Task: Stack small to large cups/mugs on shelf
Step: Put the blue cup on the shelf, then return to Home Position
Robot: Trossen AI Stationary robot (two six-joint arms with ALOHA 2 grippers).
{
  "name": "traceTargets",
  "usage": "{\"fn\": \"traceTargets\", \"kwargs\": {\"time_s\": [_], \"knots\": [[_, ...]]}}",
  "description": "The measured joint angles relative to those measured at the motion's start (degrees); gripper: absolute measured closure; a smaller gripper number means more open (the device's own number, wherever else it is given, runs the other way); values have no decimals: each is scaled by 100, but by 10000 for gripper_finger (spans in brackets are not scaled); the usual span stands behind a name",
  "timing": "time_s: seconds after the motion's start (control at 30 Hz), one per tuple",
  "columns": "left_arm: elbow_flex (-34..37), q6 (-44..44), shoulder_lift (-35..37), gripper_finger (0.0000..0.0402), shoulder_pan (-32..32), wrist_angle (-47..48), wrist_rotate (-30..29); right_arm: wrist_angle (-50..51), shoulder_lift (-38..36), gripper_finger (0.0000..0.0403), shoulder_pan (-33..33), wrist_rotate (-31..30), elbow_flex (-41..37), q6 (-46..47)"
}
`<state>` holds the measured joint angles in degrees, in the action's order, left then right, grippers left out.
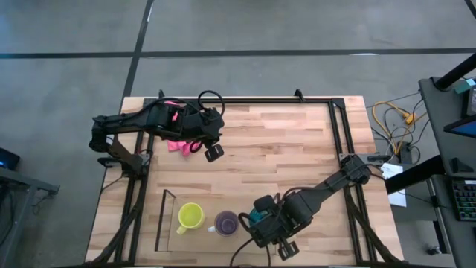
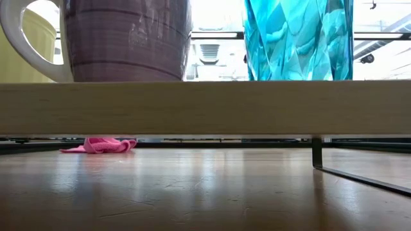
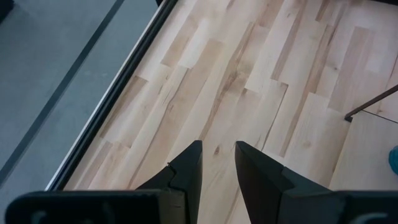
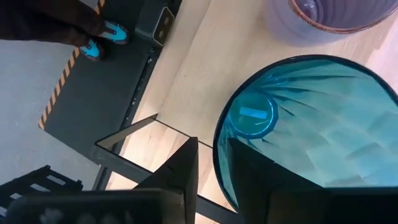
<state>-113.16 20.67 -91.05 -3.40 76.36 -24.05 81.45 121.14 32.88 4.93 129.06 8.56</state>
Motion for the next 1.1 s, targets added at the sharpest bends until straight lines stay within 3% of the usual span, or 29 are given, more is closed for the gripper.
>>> {"fn": "traceTargets", "kwargs": {"time_s": [0.3, 0.57, 0.87, 1.1], "knots": [[0, 2, 0, 320, 1, 2, 0, -24, -9, 329, -28, -109, 605, -2], [-17, 10, 37, 320, -23, 2, 102, 89, -517, 325, -28, -594, 561, 213], [-24, 23, 500, 320, -44, 38, 1328, 421, -1268, 327, -44, -860, 564, 455], [-24, 603, 1145, 320, -44, 344, 2739, 402, -1841, 325, -24, -955, 560, 1051]]}}
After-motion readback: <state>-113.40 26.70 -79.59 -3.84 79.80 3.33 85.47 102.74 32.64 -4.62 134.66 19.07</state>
